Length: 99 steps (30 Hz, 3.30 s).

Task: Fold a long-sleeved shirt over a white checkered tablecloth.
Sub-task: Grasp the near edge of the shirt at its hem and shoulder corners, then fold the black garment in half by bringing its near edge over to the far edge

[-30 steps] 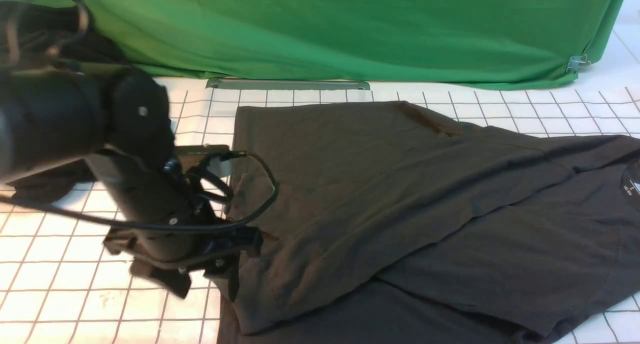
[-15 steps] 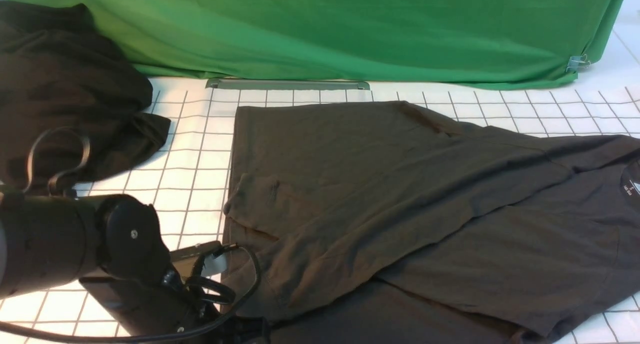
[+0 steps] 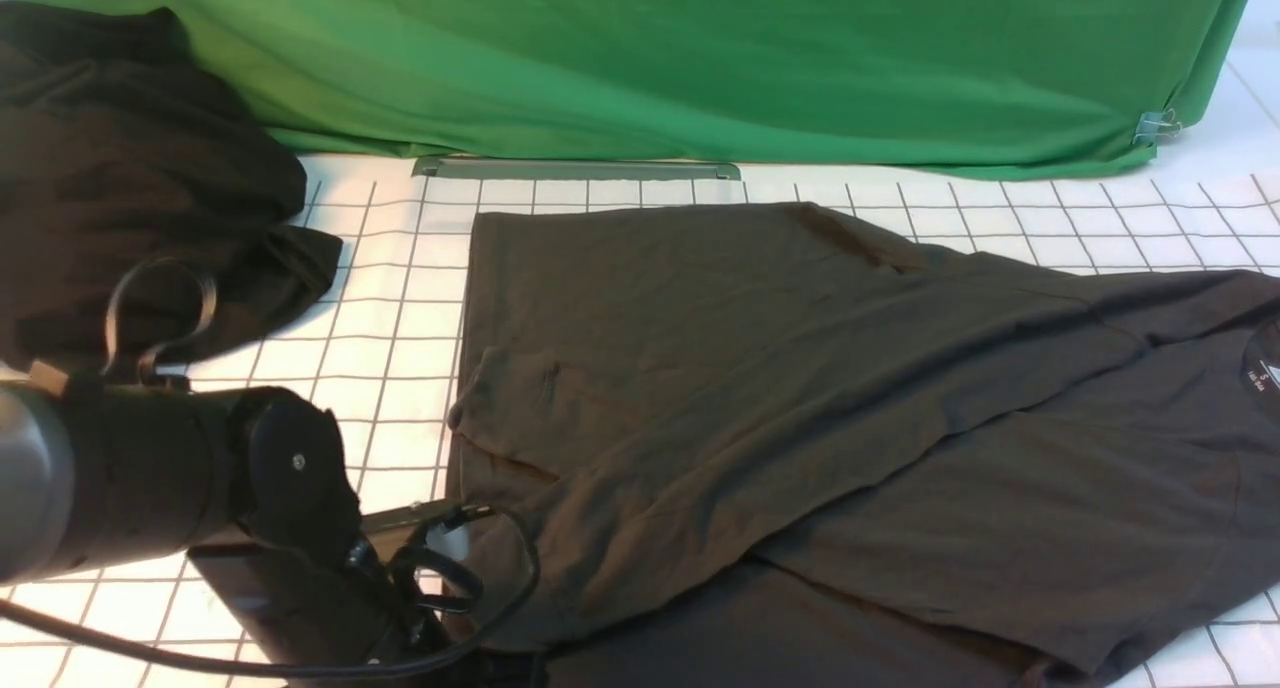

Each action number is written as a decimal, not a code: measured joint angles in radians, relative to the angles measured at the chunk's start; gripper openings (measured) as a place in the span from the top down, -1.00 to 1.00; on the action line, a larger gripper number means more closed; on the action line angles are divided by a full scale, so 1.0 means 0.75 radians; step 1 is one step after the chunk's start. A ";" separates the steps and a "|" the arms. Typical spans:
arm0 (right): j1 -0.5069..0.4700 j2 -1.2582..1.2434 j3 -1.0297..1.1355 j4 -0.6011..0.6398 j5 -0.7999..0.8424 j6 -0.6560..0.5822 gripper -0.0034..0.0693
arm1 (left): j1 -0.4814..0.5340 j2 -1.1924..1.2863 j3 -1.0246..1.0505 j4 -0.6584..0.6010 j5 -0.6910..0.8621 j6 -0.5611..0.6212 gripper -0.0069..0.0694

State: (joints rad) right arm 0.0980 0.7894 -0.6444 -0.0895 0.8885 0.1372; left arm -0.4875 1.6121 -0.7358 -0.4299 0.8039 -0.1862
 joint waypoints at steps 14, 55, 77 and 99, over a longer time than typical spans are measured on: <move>0.159 0.164 0.000 0.202 0.048 -0.172 0.01 | 0.040 -0.115 -0.154 0.188 0.263 0.019 0.78; 0.864 1.121 -0.224 -0.310 -0.108 -0.209 0.80 | 0.164 -0.236 -0.154 0.251 0.226 0.076 0.78; 0.864 0.775 -0.109 0.196 0.289 -0.287 0.82 | 0.164 -0.518 0.040 0.068 0.521 0.084 0.78; 0.408 1.194 -0.937 0.025 0.122 -0.436 0.83 | 0.431 0.228 -1.025 0.052 0.305 0.110 0.78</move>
State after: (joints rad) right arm 0.4036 1.6851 -1.3470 -0.0707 0.9797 -0.1898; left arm -0.1642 1.7833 -1.5043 -0.3910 1.0326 -0.1040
